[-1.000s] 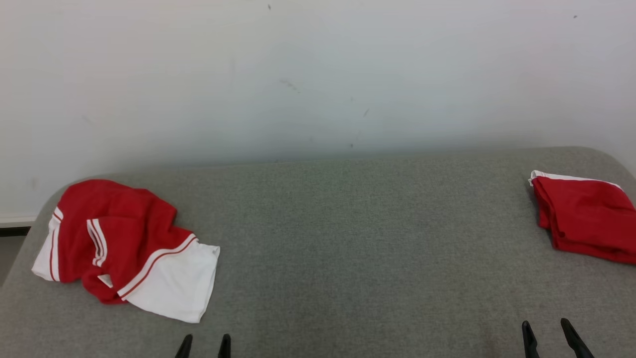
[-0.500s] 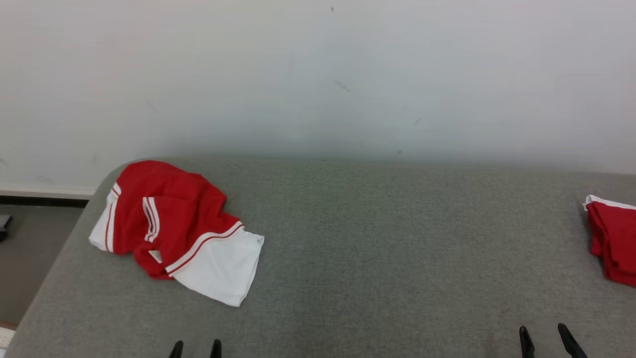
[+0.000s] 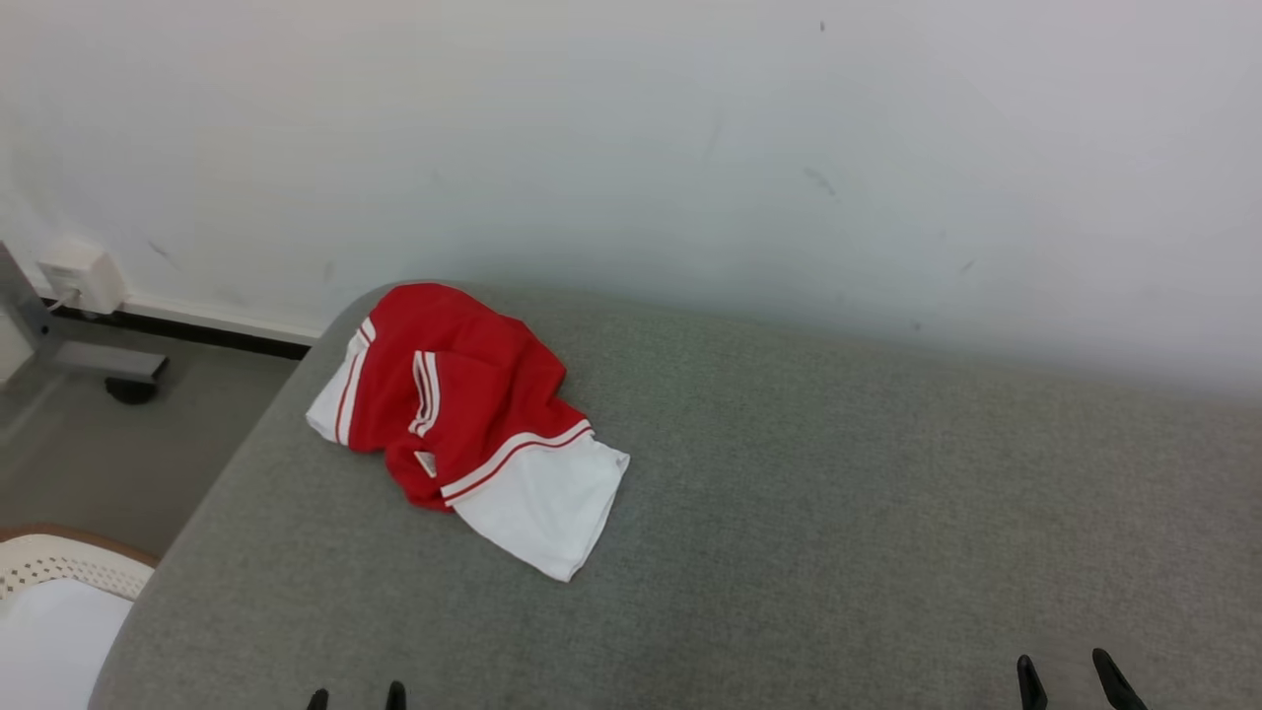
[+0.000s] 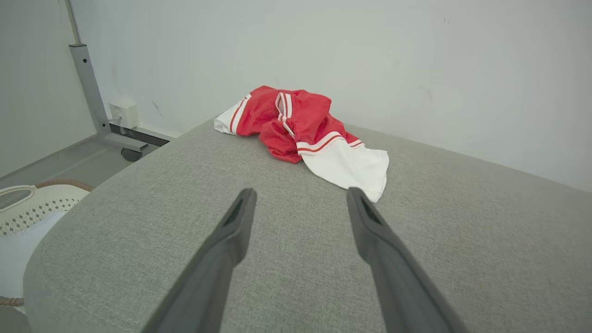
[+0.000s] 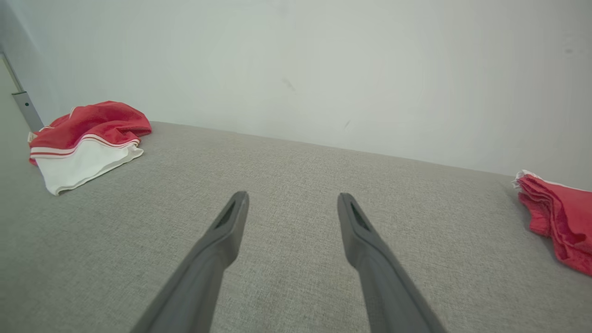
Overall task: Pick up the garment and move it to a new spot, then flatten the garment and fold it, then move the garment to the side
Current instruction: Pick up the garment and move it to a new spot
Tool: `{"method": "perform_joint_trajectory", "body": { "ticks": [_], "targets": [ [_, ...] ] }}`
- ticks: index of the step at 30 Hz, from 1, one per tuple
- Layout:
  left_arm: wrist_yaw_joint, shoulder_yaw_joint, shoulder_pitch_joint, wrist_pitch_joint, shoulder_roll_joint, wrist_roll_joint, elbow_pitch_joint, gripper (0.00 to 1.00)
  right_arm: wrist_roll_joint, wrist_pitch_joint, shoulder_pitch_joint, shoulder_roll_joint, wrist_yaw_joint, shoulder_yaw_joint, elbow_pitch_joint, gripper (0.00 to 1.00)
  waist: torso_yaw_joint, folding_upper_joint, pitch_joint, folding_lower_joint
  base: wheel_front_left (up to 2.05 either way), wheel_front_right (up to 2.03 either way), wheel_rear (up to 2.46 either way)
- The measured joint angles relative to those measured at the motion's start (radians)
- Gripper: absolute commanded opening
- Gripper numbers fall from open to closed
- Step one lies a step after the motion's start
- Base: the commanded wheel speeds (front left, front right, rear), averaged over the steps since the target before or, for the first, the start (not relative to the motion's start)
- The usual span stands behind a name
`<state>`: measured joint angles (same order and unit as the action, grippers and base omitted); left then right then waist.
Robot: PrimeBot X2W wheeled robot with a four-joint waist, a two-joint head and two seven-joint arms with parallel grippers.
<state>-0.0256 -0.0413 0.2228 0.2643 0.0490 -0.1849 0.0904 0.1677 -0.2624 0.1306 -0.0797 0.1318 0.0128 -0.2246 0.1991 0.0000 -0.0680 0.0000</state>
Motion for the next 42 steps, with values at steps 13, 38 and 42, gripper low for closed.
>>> {"method": "perform_joint_trajectory", "body": {
  "ticks": [13, 38, 42],
  "targets": [
    [-0.011, 0.020, 0.001, 0.000, 0.000, 0.009, -0.015, 1.00, 0.000, 0.000, -0.002, 0.003, 0.000, 0.012, 0.002, 1.00, 0.028, 0.0000, 0.030, 0.0000, 0.00, 0.00, 0.00],
    [-0.073, -0.013, -0.727, -0.190, 0.169, -0.026, 0.375, 1.00, -0.003, 0.000, -0.243, -0.083, 0.000, -0.013, 0.108, 1.00, -0.118, 0.0000, 0.425, 0.0003, 0.00, 0.00, 0.00],
    [-0.010, 0.001, -0.815, -0.213, 0.208, 0.005, 0.461, 1.00, 0.001, 0.000, -0.274, -0.090, 0.000, -0.009, 0.128, 1.00, -0.150, 0.0000, 0.475, 0.0003, 0.00, 0.00, 0.00]
  ]
}}
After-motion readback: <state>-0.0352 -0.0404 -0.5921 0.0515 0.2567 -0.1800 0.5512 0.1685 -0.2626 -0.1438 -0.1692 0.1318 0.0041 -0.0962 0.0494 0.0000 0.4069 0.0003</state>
